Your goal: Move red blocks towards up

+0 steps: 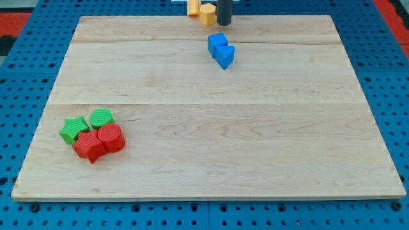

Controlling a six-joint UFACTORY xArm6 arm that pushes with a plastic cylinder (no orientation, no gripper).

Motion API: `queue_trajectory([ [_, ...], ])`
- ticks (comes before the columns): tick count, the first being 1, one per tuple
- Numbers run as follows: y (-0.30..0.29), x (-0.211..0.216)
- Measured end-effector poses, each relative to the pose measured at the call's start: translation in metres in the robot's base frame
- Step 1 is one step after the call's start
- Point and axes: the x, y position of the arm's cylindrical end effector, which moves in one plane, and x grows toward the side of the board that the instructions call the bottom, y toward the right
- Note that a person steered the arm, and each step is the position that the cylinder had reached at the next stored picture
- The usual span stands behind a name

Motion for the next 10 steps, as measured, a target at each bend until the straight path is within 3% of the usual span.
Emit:
queue_trajectory([
  [3,-0.064,0.049],
  [4,-0.089,0.106],
  [7,-0.107,0.359],
  [8,-0.180,0.393],
  [9,-0.266,0.396],
  [10,-0.294,0.375],
])
